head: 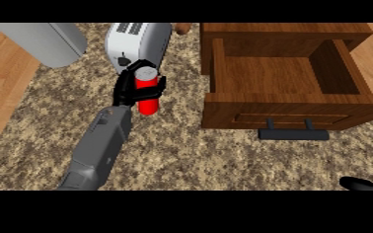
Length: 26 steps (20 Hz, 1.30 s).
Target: Pick up the can, place it into the drawer and close the drawer
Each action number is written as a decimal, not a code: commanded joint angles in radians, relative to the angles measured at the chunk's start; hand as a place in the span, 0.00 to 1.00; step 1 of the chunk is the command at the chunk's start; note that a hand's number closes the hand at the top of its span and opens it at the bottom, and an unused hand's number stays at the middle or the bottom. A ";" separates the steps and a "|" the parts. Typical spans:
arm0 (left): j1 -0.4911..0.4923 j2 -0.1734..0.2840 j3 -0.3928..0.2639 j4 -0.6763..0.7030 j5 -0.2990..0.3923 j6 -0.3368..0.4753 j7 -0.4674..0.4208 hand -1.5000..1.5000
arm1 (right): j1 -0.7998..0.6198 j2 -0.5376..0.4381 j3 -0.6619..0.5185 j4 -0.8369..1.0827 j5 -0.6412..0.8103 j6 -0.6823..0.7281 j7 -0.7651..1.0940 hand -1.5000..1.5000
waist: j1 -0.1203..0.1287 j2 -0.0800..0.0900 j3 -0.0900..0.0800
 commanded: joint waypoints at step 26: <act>-0.227 -0.013 -0.195 -0.334 0.040 0.205 0.398 1.00 | -0.073 -0.009 0.058 0.041 0.008 0.016 0.008 0.00 | -0.135 -0.017 0.008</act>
